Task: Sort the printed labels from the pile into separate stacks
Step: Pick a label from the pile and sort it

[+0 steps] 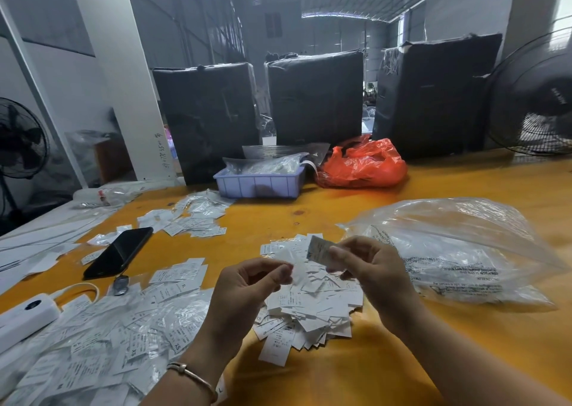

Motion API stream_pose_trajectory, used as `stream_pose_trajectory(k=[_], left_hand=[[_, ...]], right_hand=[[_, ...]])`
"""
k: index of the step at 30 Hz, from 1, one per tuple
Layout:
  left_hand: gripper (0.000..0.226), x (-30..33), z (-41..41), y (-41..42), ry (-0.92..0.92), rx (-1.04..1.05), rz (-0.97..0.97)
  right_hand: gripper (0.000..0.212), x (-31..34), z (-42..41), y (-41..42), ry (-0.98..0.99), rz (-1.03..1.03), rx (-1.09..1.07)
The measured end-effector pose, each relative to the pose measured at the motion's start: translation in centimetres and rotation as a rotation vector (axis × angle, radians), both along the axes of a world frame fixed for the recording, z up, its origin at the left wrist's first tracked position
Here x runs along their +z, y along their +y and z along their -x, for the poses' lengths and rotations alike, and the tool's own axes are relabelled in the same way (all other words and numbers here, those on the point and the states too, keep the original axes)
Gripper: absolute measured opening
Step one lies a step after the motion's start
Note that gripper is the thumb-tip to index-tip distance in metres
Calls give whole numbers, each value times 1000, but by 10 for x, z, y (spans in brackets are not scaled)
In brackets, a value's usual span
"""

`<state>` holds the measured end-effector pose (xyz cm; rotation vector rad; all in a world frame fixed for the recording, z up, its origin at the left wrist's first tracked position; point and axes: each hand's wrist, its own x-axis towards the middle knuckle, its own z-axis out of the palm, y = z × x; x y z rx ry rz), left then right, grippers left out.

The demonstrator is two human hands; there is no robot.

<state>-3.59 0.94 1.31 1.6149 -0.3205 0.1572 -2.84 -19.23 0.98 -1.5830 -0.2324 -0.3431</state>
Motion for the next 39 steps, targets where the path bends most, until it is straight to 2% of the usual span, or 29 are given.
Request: stream_pose_trajectory(k=[2, 4, 6, 8, 10, 12, 14, 17, 21, 26, 31, 33, 36, 39], left_hand=[[29, 0, 0, 0, 0, 14, 39], [38, 0, 0, 0, -11, 8, 55], [48, 0, 0, 0, -24, -17, 48], [54, 0, 0, 0, -18, -58, 50], [57, -1, 0, 0, -3, -102, 58], [56, -1, 0, 0, 6, -136, 51], [54, -1, 1, 0, 12, -175, 50], [50, 0, 2, -1, 15, -218, 68], [48, -1, 1, -1, 15, -179, 53], [43, -3, -1, 0, 39, -128, -5], [15, -3, -2, 0, 71, -158, -86], [9, -3, -1, 1, 86, -175, -156], [15, -2, 1, -1, 77, -202, -213], [3, -2, 1, -2, 35, -196, -207]], right_hand=[[16, -1, -2, -3, 16, -44, -42], [34, 0, 0, -3, 17, -1, -39], [31, 0, 1, -1, 56, 122, -11], [24, 1, 3, 3, 176, 200, 93], [20, 4, 6, 7, 325, 146, 260], [43, 3, 6, 8, 381, 113, 367], [51, 3, 5, 8, 371, 121, 399], [47, 1, 3, 5, 394, 77, 443], [31, 1, 2, 1, 352, 0, 518], [21, 1, 1, 1, 215, 22, 351], [13, 3, 2, 1, 160, 56, 295], [12, 4, 2, 0, 140, 58, 284], [21, 3, 3, -1, 129, 122, 289], [21, 3, 4, 0, 127, 191, 308]])
